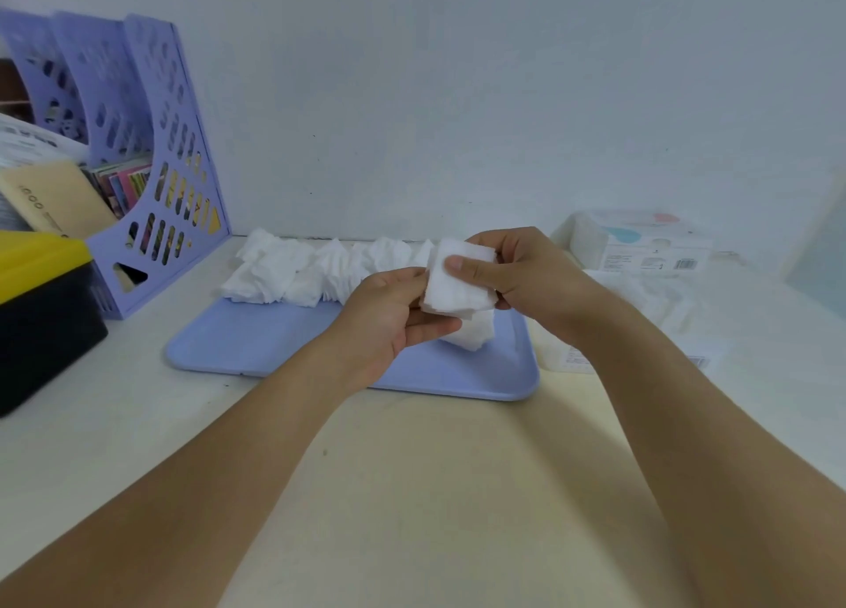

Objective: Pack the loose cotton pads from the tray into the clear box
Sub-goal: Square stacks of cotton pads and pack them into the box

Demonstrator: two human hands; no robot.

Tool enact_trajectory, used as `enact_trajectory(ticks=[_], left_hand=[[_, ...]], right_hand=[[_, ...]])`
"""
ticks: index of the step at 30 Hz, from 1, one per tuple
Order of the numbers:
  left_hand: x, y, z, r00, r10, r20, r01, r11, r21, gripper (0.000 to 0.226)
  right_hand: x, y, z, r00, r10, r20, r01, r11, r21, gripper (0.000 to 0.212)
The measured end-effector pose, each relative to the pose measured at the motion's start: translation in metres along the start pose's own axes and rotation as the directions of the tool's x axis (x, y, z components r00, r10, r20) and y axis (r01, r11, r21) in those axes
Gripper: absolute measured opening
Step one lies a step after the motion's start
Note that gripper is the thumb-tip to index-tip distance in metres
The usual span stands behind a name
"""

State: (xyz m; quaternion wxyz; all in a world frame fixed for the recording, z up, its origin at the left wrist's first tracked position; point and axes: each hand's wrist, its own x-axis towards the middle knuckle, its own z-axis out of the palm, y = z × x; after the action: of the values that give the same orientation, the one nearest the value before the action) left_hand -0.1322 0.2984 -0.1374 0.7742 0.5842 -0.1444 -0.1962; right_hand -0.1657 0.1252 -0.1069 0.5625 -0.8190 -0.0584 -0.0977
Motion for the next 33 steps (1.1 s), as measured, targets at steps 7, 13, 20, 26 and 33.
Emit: enact_trajectory(ticks=[7,13,20,26,33], left_hand=[[-0.003,0.001,0.006,0.999,0.013,0.045,-0.011,0.999,-0.032,0.032],[-0.007,-0.004,0.015,0.998,0.035,0.058,-0.031,0.997,-0.070,0.034],[-0.002,-0.007,0.018,0.998,0.054,0.040,-0.057,0.997,0.057,0.036],[0.012,0.006,-0.011,0.970,0.102,-0.222,-0.103,0.995,0.006,0.032],[0.017,0.004,-0.016,0.965,0.013,-0.261,-0.031,0.997,-0.065,0.039]], right_hand=[[0.002,0.001,0.012,0.981,-0.031,-0.192,0.046,0.996,0.076,0.025],[0.000,-0.003,0.047,0.938,-0.066,-0.340,0.080,0.996,0.028,0.043],[-0.001,-0.005,0.048,0.953,-0.053,-0.299,0.083,0.993,0.088,0.046],[0.007,0.019,0.014,0.982,0.022,-0.187,-0.148,0.702,-0.696,0.040],[-0.003,0.016,0.040,0.965,0.261,-0.006,-0.158,0.563,-0.811,0.039]])
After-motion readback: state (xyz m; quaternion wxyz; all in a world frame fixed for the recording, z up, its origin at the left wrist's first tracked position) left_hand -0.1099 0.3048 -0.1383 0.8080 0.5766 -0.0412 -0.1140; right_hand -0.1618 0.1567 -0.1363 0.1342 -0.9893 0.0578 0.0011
